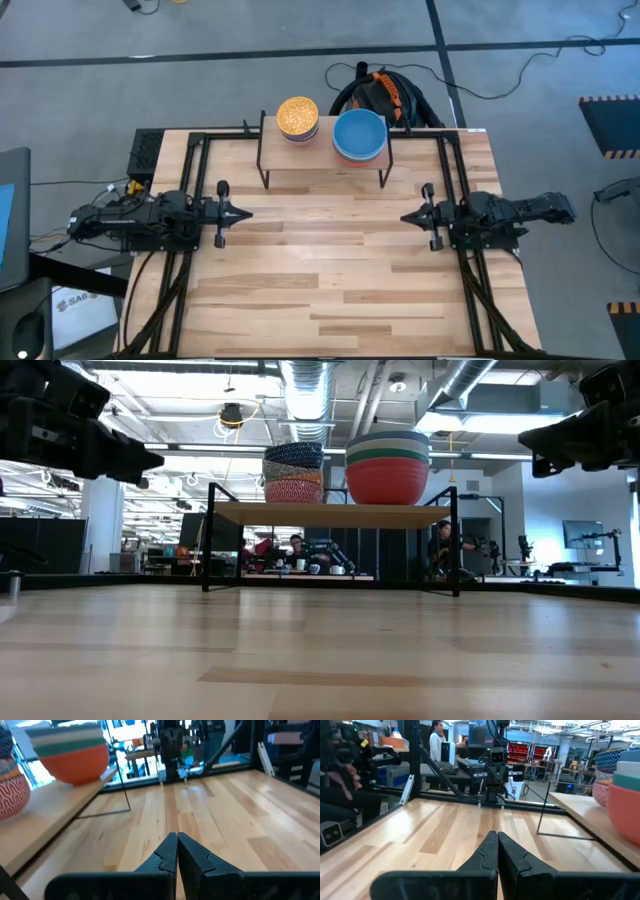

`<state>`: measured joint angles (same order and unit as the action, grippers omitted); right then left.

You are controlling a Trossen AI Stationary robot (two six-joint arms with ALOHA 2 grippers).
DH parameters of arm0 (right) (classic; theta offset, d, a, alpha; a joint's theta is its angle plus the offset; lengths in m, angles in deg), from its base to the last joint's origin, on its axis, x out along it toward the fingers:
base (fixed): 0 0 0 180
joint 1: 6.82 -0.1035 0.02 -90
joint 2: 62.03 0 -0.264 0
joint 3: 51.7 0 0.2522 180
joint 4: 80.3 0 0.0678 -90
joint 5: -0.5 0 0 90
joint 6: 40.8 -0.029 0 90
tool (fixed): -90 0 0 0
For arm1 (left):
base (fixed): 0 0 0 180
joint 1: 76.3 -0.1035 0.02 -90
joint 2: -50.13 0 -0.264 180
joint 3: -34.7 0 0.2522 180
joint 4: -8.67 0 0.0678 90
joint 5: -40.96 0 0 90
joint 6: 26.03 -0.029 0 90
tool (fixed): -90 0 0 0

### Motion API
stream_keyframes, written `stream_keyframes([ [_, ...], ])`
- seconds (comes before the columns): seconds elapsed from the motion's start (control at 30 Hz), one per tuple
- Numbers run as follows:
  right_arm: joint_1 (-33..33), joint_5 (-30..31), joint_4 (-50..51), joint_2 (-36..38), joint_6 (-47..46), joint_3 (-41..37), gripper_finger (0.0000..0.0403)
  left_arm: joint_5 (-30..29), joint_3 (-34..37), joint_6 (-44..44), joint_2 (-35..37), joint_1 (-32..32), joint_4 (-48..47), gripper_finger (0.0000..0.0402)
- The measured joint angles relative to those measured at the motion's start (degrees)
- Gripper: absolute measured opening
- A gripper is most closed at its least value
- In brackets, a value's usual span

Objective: Place and stack bowls onto a shelf
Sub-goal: Return to Home Position

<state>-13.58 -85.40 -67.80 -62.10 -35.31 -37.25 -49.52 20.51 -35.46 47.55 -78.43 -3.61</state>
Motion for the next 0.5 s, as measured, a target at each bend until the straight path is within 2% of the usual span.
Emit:
stream_keyframes([
  [0.13, 1.01, -1.45, 0.23, 0.0, 0.11, -0.02, 0.002, 0.69, 0.0, 1.18, 2.65, 0.02, 0.81, 0.0],
  [0.27, 1.62, -3.46, 0.29, 0.0, -2.05, -0.04, 0.0022, 3.24, 0.02, 2.85, 1.79, 0.28, 0.59, 0.0],
  [0.5, 1.51, -4.0, 0.82, 0.0, -6.55, -0.04, 0.0044, 3.0, 0.04, 4.3, 1.47, 1.62, 0.76, 0.0],
])
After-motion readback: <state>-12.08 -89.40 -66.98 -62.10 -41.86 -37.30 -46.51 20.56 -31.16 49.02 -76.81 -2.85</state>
